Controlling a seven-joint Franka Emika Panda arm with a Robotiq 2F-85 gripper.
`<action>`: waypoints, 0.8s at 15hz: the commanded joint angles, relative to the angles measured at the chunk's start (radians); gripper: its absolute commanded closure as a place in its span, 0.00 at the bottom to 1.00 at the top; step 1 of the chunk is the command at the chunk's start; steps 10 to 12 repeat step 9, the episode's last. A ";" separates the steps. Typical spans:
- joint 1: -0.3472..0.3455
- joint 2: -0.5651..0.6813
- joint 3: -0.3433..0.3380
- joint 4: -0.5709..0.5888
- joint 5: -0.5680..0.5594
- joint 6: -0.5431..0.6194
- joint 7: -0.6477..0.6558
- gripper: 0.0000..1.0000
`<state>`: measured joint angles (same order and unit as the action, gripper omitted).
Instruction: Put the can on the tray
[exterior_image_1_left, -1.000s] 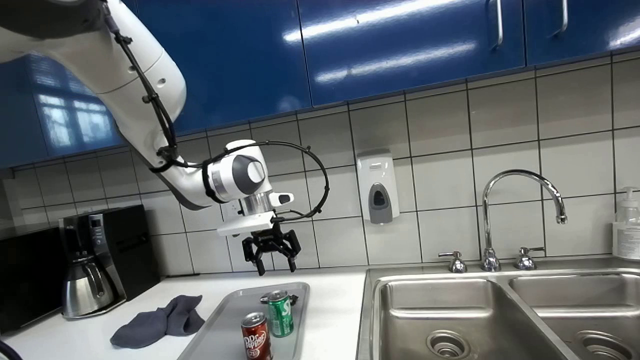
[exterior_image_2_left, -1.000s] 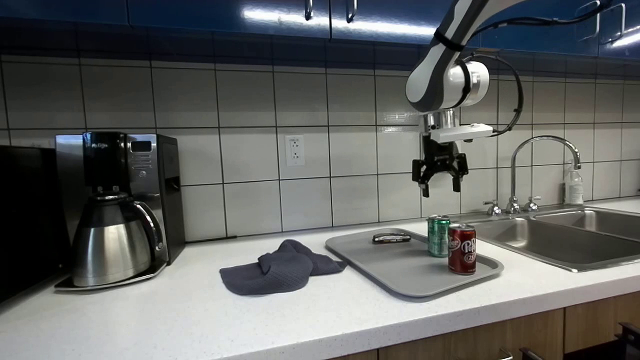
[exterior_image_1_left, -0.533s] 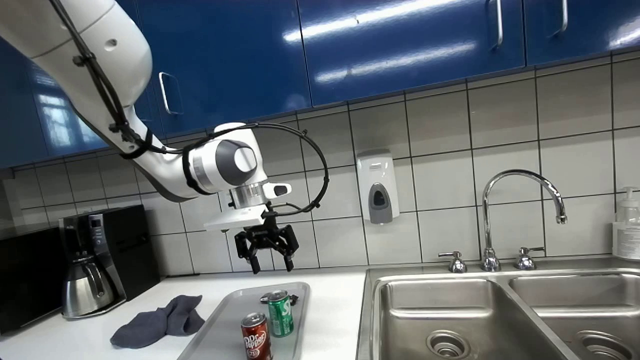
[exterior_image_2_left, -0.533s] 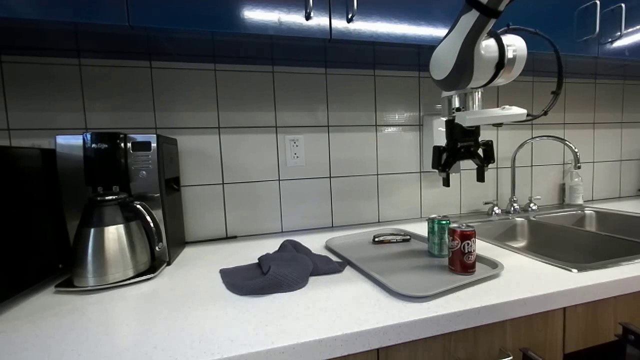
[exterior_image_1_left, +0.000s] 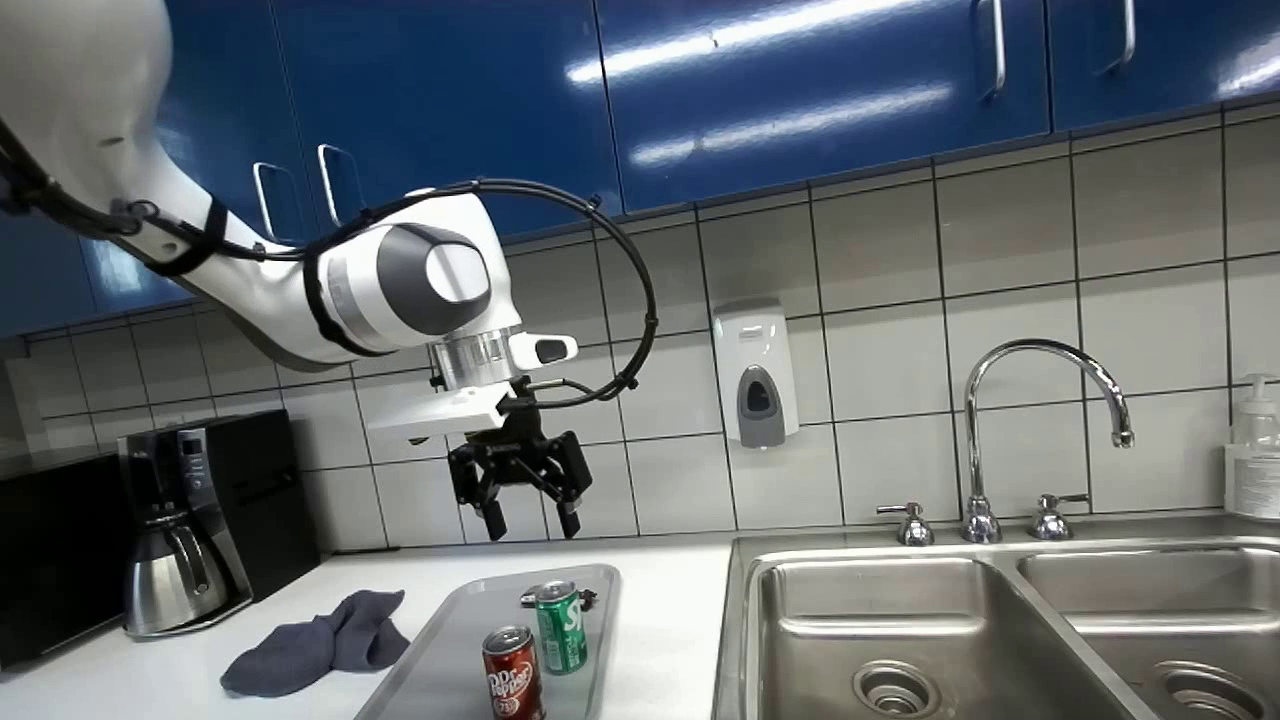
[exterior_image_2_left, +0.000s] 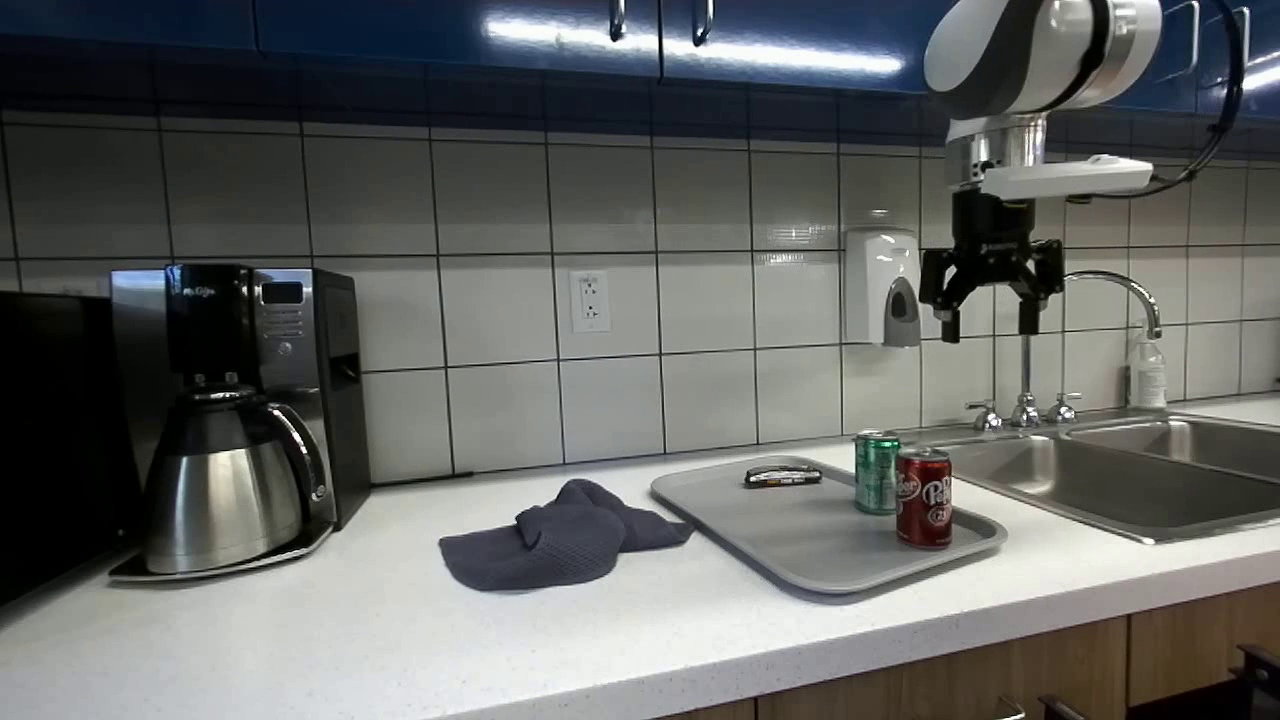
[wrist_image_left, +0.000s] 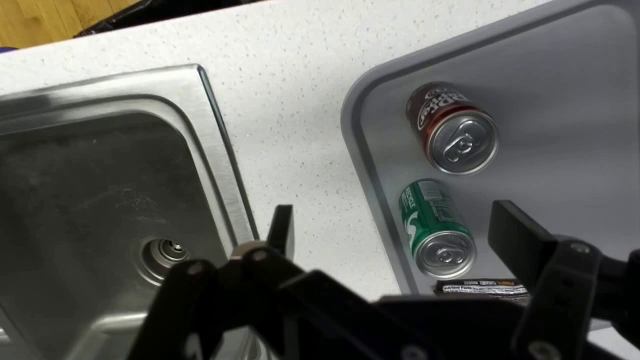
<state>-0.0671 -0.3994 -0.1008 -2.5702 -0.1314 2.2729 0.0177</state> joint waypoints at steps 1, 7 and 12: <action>-0.016 -0.015 0.012 -0.005 0.007 -0.007 -0.007 0.00; -0.015 0.000 0.014 -0.005 0.007 -0.003 -0.007 0.00; -0.015 0.001 0.014 -0.005 0.007 -0.003 -0.007 0.00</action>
